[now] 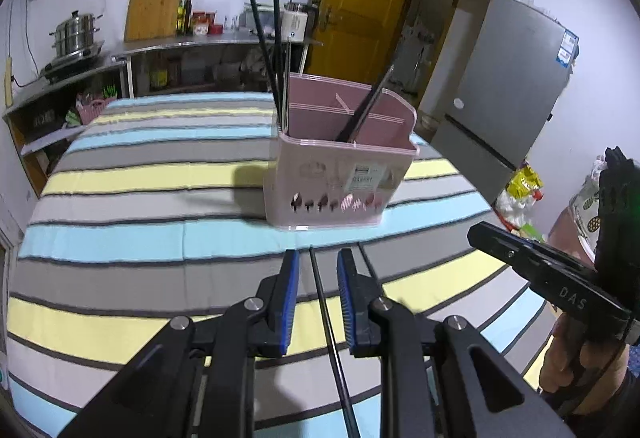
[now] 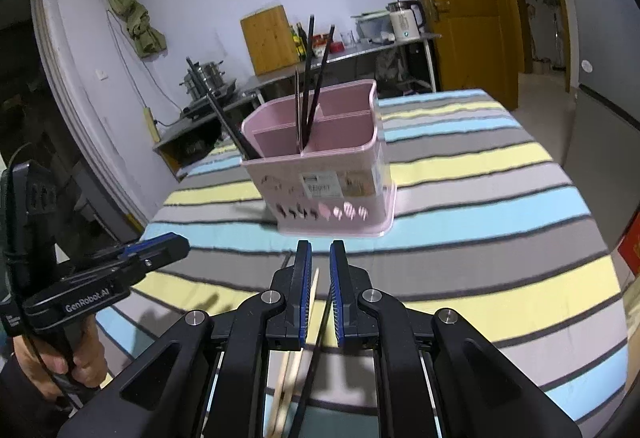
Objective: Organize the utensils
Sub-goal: 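Move both open grippers back down to the remaining chopsticks, then grasp a black chopstick with the left gripper while the right gripper grasps another black chopstick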
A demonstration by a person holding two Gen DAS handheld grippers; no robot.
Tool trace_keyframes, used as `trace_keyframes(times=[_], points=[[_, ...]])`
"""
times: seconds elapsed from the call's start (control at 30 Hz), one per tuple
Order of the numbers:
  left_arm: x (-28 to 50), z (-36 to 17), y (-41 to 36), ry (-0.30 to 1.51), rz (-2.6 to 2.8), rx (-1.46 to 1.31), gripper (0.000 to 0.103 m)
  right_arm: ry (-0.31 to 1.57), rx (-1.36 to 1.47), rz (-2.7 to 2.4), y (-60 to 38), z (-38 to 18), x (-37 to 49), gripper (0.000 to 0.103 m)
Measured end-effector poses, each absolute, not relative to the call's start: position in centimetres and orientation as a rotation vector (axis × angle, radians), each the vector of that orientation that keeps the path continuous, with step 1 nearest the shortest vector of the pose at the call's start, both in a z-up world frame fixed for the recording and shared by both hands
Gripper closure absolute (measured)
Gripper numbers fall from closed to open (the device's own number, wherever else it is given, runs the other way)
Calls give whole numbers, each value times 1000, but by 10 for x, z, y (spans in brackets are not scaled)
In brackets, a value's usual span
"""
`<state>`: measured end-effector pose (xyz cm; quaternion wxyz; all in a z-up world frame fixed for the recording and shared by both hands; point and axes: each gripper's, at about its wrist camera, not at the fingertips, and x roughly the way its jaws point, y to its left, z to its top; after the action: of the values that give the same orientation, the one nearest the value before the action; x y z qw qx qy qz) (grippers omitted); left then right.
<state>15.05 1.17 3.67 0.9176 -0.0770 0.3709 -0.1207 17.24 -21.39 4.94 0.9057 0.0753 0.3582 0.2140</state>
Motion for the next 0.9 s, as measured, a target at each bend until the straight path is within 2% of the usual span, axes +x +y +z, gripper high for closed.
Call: trace_keyframes(times=[0.4, 0.5, 0.83, 0.9], points=[[158, -5, 2, 873, -243, -155, 82, 827, 151, 466, -206, 17, 171, 94], [161, -13, -2, 898, -244, -151, 76, 844, 148, 468, -205, 12, 172, 94], [175, -31, -14, 955, -245, -113, 76, 892, 155, 462, -203, -5, 180, 94], [177, -35, -18, 970, -236, -92, 80, 900, 152, 460, -202, -7, 182, 94]])
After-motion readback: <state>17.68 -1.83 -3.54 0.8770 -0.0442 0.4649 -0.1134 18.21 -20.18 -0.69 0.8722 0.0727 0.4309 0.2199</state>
